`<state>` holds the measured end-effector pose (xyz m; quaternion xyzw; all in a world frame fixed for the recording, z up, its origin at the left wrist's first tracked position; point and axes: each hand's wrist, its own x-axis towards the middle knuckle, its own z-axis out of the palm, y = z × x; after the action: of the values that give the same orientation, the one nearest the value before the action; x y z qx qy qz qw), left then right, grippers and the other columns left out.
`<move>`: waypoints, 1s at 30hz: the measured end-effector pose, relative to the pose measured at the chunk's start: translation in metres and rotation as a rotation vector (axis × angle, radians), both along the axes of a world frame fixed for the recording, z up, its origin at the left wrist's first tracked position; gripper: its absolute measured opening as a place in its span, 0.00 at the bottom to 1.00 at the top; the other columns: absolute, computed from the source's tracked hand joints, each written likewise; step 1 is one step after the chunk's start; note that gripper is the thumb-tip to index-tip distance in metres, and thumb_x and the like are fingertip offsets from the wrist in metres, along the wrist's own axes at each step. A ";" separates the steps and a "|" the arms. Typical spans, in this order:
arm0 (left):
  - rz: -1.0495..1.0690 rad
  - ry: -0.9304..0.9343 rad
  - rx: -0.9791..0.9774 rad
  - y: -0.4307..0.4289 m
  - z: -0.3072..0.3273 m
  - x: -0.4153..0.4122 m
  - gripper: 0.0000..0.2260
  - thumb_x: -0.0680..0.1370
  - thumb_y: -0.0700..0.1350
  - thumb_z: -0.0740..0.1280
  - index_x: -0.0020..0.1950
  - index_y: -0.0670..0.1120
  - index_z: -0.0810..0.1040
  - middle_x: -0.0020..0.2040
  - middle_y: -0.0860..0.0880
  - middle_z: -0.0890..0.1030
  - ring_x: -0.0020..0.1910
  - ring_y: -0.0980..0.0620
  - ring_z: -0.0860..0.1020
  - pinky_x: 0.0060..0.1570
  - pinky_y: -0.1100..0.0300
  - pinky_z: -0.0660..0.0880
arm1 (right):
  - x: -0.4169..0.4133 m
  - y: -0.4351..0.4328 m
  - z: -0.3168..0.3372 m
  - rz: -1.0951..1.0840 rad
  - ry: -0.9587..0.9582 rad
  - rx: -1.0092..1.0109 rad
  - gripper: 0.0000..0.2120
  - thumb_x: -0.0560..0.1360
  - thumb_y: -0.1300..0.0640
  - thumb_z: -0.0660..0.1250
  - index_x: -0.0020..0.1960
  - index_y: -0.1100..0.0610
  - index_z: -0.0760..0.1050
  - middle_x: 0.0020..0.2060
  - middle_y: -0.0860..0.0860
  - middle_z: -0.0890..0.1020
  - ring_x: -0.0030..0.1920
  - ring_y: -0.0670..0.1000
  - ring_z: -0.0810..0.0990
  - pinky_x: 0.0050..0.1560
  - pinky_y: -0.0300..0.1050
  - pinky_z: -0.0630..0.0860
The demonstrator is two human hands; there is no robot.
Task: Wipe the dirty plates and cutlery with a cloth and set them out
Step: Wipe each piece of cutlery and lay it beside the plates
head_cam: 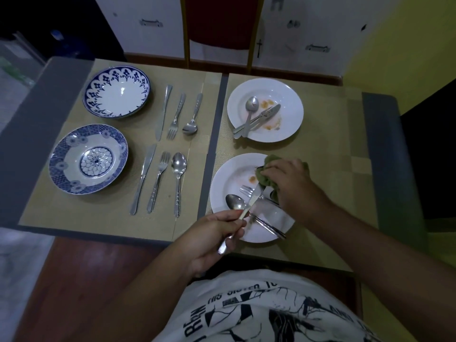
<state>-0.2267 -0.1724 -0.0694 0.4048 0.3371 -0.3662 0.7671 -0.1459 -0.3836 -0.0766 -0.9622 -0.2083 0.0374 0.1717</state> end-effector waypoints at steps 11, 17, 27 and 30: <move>0.006 -0.019 0.123 -0.010 -0.006 0.008 0.11 0.78 0.33 0.70 0.59 0.40 0.82 0.41 0.45 0.84 0.35 0.53 0.81 0.32 0.62 0.79 | -0.015 0.005 0.031 0.102 0.058 0.185 0.26 0.65 0.69 0.73 0.62 0.59 0.78 0.61 0.55 0.77 0.59 0.60 0.71 0.61 0.57 0.70; -0.064 -0.103 0.196 -0.009 -0.010 0.011 0.08 0.77 0.33 0.71 0.51 0.42 0.87 0.44 0.42 0.85 0.41 0.48 0.81 0.41 0.59 0.80 | -0.032 0.012 0.028 0.302 0.175 0.125 0.23 0.67 0.67 0.65 0.62 0.59 0.78 0.60 0.57 0.78 0.61 0.61 0.72 0.62 0.58 0.70; -0.236 -0.068 0.052 0.000 -0.002 0.005 0.08 0.75 0.35 0.73 0.52 0.43 0.87 0.51 0.42 0.87 0.45 0.49 0.86 0.42 0.59 0.82 | 0.006 0.002 0.022 0.060 0.241 -0.059 0.25 0.68 0.62 0.71 0.64 0.52 0.74 0.63 0.48 0.73 0.65 0.55 0.68 0.64 0.53 0.66; -0.204 -0.061 0.030 0.000 -0.005 0.011 0.10 0.76 0.38 0.73 0.56 0.38 0.85 0.56 0.38 0.85 0.51 0.45 0.85 0.49 0.54 0.82 | 0.001 -0.006 0.023 -0.030 0.221 0.133 0.25 0.68 0.69 0.67 0.63 0.56 0.76 0.62 0.53 0.76 0.62 0.57 0.69 0.63 0.45 0.63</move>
<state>-0.2160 -0.1720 -0.0743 0.4592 0.2759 -0.4250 0.7296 -0.1451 -0.3900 -0.0539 -0.9417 -0.1754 0.1269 0.2577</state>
